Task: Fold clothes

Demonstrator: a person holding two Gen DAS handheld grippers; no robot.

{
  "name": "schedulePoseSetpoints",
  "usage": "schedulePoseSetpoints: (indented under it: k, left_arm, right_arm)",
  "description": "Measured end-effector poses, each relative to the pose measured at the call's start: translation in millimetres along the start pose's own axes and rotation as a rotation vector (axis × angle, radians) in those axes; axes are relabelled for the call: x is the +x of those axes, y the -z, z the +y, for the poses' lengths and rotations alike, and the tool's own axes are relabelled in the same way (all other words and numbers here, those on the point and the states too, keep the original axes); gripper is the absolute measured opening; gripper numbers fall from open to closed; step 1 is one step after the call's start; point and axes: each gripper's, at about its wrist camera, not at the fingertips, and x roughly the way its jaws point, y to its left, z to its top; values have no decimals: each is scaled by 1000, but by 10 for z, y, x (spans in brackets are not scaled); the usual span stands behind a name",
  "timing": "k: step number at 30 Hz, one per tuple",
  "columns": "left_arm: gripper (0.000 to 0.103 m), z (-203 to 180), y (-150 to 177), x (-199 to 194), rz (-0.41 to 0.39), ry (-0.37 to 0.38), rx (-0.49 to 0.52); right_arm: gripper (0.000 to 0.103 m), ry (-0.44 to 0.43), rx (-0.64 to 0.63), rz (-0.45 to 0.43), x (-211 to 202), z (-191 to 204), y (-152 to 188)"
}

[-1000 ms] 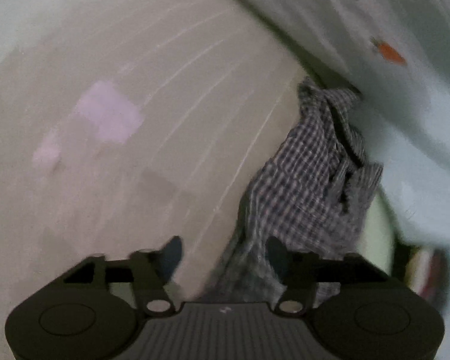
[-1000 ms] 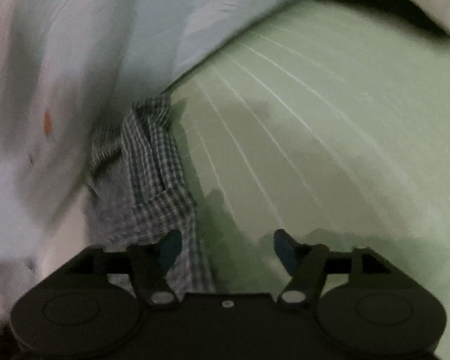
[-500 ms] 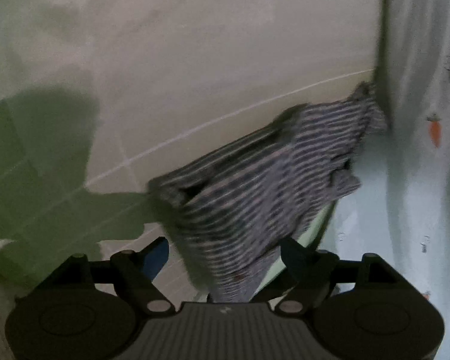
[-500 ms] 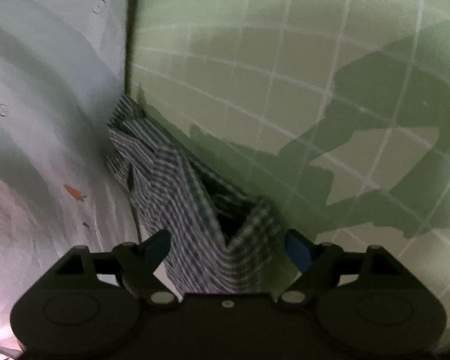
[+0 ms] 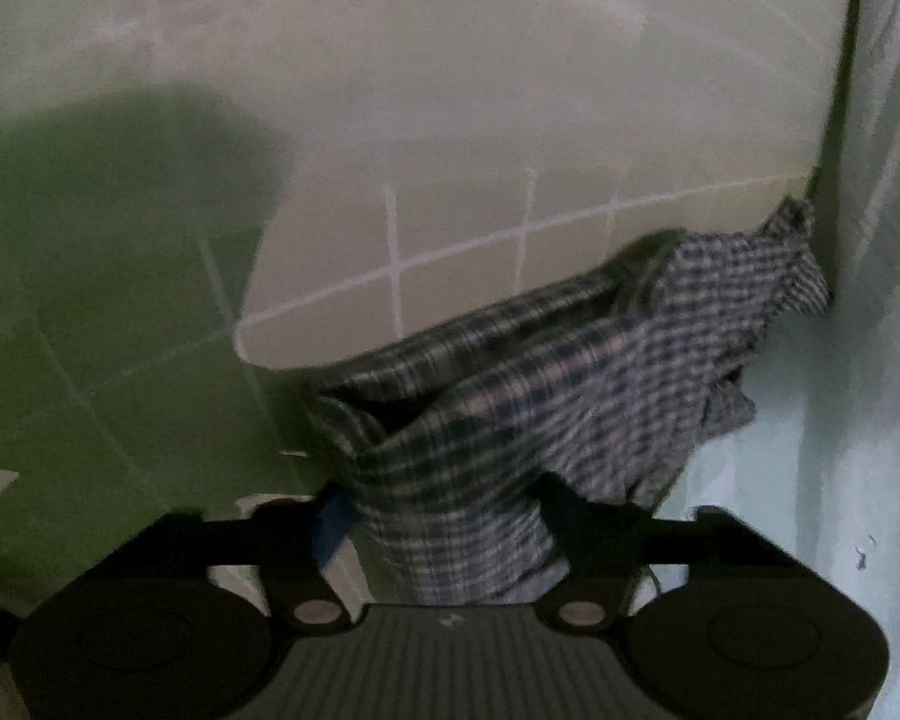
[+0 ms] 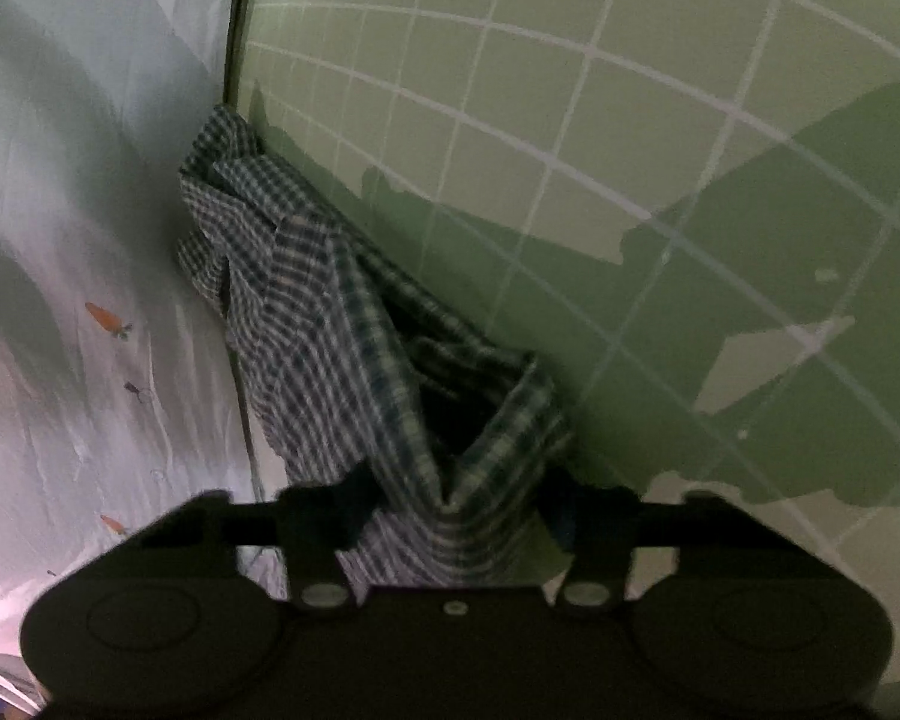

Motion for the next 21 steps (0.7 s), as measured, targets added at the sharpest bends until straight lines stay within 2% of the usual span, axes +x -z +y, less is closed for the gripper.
schedulePoseSetpoints:
  k: [1,2,3,7,12,15,18,21]
  left_arm:
    - [30,14,-13,2,-4,2,-8]
    - [27,31,-26,5,-2,7,-20]
    - [24,48,-42,4,1,16,-30]
    - [13,89,-7,-75,-16,56,-21]
    - [9,163,171,-326,-56,95,4]
    - [8,288,328,-525,-70,107,15]
    - [6,472,583,-730,-70,108,2]
    - [5,616,974,-1051,-35,94,-47]
  right_arm:
    - [41,-9,-5,-2,-2,-1,0]
    - [29,-17,-10,-4,-3,-1,1]
    - [25,-24,-17,-7,-7,0,3]
    - [17,-33,-88,-23,-91,81,106]
    - [11,-53,-146,-13,-275,87,313]
    - [10,-65,-139,14,-440,2,494]
    - [9,-69,-101,67,-700,-154,686]
    - [9,-57,-42,126,-1070,-250,893]
